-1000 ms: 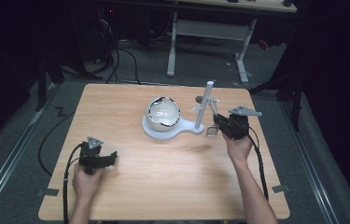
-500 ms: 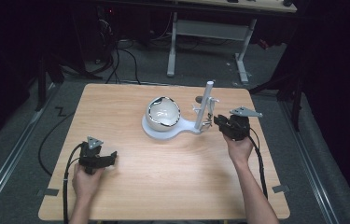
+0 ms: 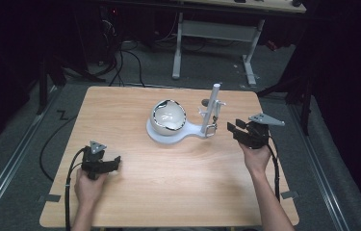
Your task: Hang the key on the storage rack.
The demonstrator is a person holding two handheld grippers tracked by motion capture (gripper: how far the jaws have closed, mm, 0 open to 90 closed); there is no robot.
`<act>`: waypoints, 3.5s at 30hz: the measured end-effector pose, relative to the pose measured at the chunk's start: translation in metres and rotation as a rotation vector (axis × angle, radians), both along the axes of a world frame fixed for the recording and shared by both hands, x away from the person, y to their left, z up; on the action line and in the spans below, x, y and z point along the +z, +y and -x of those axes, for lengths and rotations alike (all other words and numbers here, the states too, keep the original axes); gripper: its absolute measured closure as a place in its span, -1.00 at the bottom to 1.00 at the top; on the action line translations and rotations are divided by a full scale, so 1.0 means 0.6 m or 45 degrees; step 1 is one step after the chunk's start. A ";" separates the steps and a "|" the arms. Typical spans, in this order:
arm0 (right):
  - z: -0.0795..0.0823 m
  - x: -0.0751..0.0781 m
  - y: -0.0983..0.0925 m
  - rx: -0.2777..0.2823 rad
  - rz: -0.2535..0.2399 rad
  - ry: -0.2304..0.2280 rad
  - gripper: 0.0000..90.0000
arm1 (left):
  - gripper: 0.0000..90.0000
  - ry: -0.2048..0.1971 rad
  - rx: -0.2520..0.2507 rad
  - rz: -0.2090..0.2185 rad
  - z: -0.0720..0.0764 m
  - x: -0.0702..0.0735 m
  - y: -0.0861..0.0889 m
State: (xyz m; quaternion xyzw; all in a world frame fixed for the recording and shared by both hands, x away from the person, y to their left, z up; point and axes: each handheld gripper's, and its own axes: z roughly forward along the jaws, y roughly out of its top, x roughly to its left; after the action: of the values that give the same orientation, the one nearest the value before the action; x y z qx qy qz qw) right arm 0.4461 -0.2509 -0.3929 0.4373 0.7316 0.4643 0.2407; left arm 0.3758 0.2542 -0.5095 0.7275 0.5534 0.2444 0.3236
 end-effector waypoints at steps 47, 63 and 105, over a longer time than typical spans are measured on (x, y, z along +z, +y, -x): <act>0.072 -0.035 -0.078 -0.074 -0.052 -0.002 0.22 | -0.58 0.000 0.000 -0.001 0.000 0.000 0.000; 0.081 -0.065 -0.079 -0.079 -0.048 0.045 0.20 | -0.58 0.000 -0.001 -0.001 0.000 0.000 0.000; 0.058 -0.157 -0.064 -0.163 0.126 0.207 0.10 | -0.58 0.000 -0.001 -0.001 0.000 0.000 0.000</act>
State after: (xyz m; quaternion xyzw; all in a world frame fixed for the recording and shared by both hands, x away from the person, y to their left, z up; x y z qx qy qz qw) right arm 0.4110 -0.2890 -0.4872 0.5069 0.7413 0.3742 0.2312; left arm 0.3757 0.2541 -0.5094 0.7278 0.5531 0.2443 0.3235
